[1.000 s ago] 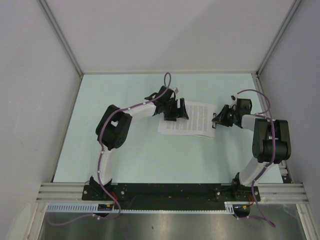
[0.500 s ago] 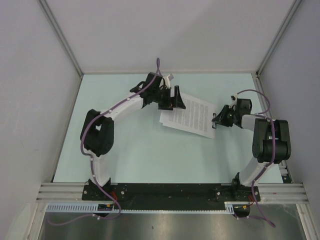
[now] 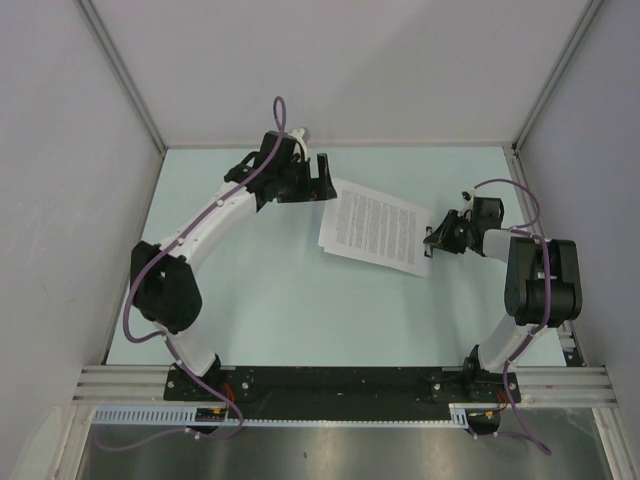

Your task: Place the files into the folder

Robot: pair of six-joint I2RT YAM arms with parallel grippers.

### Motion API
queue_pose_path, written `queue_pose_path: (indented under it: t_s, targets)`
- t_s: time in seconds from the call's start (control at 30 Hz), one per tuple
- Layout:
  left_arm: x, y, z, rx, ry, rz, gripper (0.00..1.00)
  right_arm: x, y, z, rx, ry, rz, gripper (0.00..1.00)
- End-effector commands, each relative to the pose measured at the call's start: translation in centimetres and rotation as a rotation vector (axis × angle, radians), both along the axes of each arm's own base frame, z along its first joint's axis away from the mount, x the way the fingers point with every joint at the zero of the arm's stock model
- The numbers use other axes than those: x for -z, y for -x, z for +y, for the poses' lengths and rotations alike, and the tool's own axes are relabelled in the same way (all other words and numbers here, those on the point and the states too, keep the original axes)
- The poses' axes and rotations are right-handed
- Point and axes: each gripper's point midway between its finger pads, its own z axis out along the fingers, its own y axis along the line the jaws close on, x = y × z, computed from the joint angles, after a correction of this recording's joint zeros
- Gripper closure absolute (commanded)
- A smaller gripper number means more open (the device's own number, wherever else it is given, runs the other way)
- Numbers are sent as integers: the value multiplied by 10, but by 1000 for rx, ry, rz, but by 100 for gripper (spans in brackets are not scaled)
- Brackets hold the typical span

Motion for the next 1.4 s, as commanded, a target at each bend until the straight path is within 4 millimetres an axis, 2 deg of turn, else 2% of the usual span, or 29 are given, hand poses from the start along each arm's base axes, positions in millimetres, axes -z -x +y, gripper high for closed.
queue_pose_path:
  t_s: [0.0,0.07,0.13,0.27,0.43,0.73,0.97,1.37]
  targets:
    - [37,-12,32,-174,-148,59,1,11,16,6,-24,0,73,100]
    - [54,-21,33,-198,-181,81,1,10,16,6,-25,-1,73,100]
    - [61,-23,28,-184,-180,103,3,9,16,5,-27,2,74,100]
    - [79,-26,2,-130,-98,173,3,10,16,5,-26,9,82,100]
    - [88,-30,-15,-138,-132,179,2,11,16,8,-30,17,83,100]
    - [109,-25,-35,-113,-77,226,10,5,12,14,-42,-11,67,100]
    - [124,-23,-31,-135,-106,236,13,0,12,19,-52,-23,56,100]
    - [158,-26,-12,-172,-195,245,18,-17,8,26,-72,-92,1,100]
